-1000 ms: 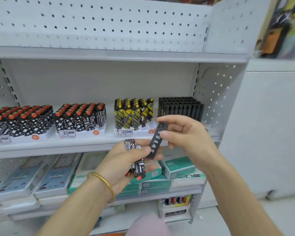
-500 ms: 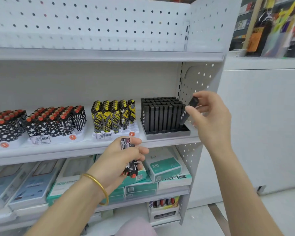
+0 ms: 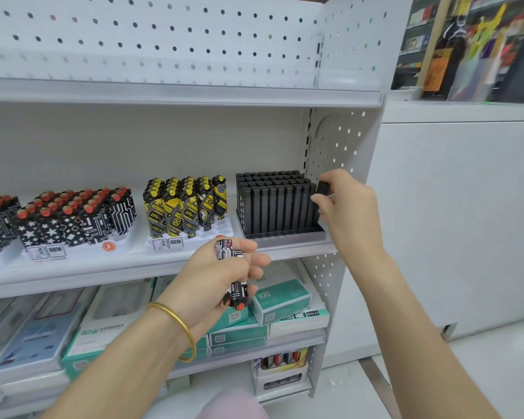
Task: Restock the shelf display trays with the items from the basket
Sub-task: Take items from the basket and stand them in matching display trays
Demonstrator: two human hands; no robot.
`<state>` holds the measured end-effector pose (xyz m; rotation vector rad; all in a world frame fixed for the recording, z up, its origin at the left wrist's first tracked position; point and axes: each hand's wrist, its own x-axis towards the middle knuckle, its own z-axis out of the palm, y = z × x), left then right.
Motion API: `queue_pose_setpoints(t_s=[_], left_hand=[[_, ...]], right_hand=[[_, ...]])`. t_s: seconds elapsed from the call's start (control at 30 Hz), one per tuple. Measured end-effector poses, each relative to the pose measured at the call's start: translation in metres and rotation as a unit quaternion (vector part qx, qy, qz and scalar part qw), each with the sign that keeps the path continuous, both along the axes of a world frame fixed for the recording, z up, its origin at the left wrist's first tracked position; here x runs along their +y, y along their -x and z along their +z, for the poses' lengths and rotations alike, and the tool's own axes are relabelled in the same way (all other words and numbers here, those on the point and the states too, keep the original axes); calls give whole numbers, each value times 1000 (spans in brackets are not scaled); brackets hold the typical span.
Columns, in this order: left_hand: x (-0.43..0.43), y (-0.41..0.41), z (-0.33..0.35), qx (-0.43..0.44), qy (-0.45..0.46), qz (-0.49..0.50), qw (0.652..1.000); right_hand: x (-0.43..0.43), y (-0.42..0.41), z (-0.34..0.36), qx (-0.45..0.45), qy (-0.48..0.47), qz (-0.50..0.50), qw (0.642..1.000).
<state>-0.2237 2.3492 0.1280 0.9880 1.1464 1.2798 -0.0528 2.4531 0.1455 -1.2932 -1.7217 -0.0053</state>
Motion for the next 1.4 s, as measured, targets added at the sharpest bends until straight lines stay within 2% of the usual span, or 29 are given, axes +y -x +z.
queue_pose_setpoints(t_s=[0.13, 0.53, 0.6, 0.7, 0.77, 0.83, 0.93, 1.0, 1.1, 1.2, 1.3, 1.33, 1.4], left_hand=[[0, 2, 1, -6, 1, -1, 1000], [3, 6, -3, -20, -8, -39, 999], [1, 8, -4, -32, -14, -54, 998], [-4, 12, -5, -67, -35, -80, 994], [-8, 16, -5, -99, -47, -90, 990], [-12, 21, -4, -130, -52, -88, 986], [-19, 33, -4, -127, -74, -84, 986], [-24, 43, -5, -113, -75, -49, 990], [-31, 59, -9, -114, -64, -16, 991], [-41, 83, -12, -93, -71, -22, 993], [-56, 109, -11, -72, -58, -35, 995], [-61, 117, -11, -85, -53, -26, 995], [-68, 131, -12, -130, -43, 15, 990]], right_hand=[[-1, 0, 0, 21, 43, 40, 998], [-6, 0, 1, 44, 86, 48, 994], [-11, 1, 1, 43, 60, 33, 997], [-27, 6, 4, 32, -48, -8, 998], [-42, 20, 7, 42, -82, 39, 995], [-55, 36, 9, 52, -22, 145, 988], [-70, 62, 10, -36, 122, 298, 946], [-72, 76, 8, -99, 146, 349, 920], [-73, 95, 8, -119, 143, 389, 902], [-77, 111, 7, -70, 161, 419, 891], [-84, 122, 2, 70, 183, 447, 873], [-87, 124, -1, 109, 189, 463, 859], [-94, 131, -9, 125, 183, 491, 843]])
